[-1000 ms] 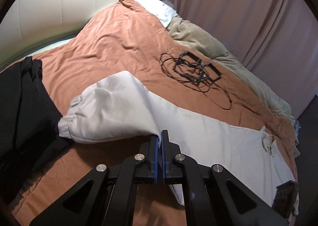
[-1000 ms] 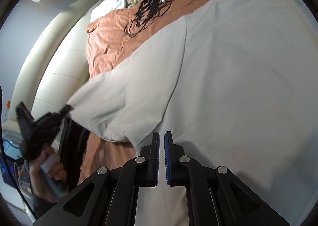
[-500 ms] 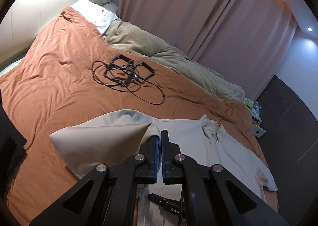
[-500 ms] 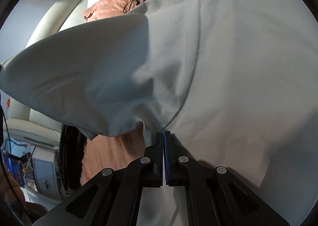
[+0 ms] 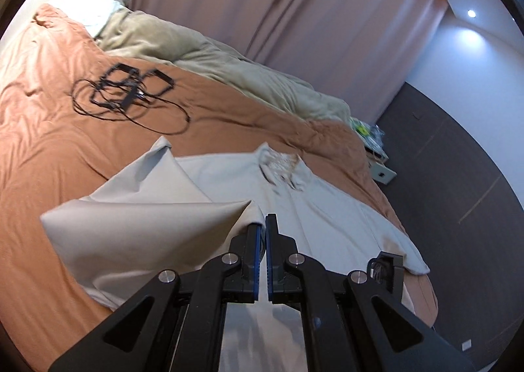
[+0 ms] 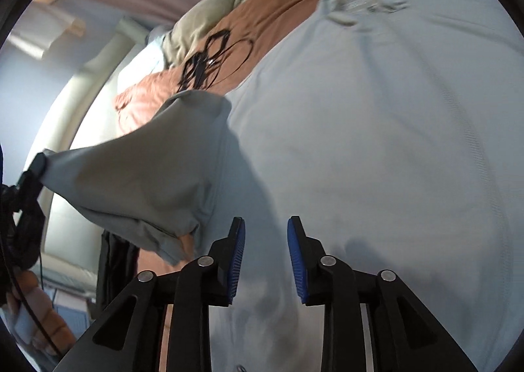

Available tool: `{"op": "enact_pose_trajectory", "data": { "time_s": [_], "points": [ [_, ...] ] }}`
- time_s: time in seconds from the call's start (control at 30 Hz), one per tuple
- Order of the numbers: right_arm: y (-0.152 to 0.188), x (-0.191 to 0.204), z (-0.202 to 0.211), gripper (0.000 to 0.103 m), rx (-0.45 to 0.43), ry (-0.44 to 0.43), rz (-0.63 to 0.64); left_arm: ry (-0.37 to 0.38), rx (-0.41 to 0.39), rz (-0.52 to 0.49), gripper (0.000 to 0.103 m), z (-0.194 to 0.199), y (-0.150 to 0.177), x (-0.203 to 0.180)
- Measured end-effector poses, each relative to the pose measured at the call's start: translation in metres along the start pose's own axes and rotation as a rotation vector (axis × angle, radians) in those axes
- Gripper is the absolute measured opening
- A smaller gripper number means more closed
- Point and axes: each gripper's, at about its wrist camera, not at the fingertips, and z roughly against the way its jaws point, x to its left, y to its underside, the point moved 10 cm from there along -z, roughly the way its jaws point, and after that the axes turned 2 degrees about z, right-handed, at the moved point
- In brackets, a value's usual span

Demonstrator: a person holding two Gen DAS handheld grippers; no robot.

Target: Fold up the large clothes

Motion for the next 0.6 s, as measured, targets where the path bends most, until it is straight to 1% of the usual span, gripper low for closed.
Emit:
{"op": "enact_pose_trajectory", "data": {
  "time_s": [0.13,0.23,0.3,0.33,0.37,0.43,0.5,0.57,0.6],
  "points": [
    [0.008,-0.028,0.031,0.031,-0.034,0.015,-0.074,0.041,0.060,-0.017,0.005,-0.027,0.023,-0.028],
    [0.009,-0.052,0.052,0.031,-0.066,0.064,-0.130,0.059,0.121,-0.024,0.005,-0.052,0.042,-0.045],
    [0.001,-0.064,0.062,0.033,-0.091,0.081,-0.170,0.070,0.160,-0.013,0.005,-0.067,0.053,-0.050],
    [-0.002,-0.071,0.068,0.039,-0.106,0.088,-0.186,0.076,0.187,-0.007,0.005,-0.077,0.060,-0.051],
    [-0.005,-0.078,0.074,0.048,-0.119,0.099,-0.200,0.080,0.208,-0.005,0.005,-0.084,0.065,-0.052],
    [-0.009,-0.093,0.083,0.057,-0.147,0.125,-0.232,0.096,0.259,0.007,0.005,-0.099,0.077,-0.053],
    [-0.014,-0.106,0.089,0.058,-0.166,0.127,-0.276,0.109,0.302,0.011,0.007,-0.109,0.088,-0.054],
    [-0.014,-0.110,0.092,0.058,-0.169,0.111,-0.296,0.101,0.320,0.004,0.009,-0.114,0.095,-0.055],
    [-0.015,-0.110,0.092,0.058,-0.168,0.105,-0.297,0.099,0.325,0.004,0.017,-0.115,0.097,-0.055]
  ]
}}
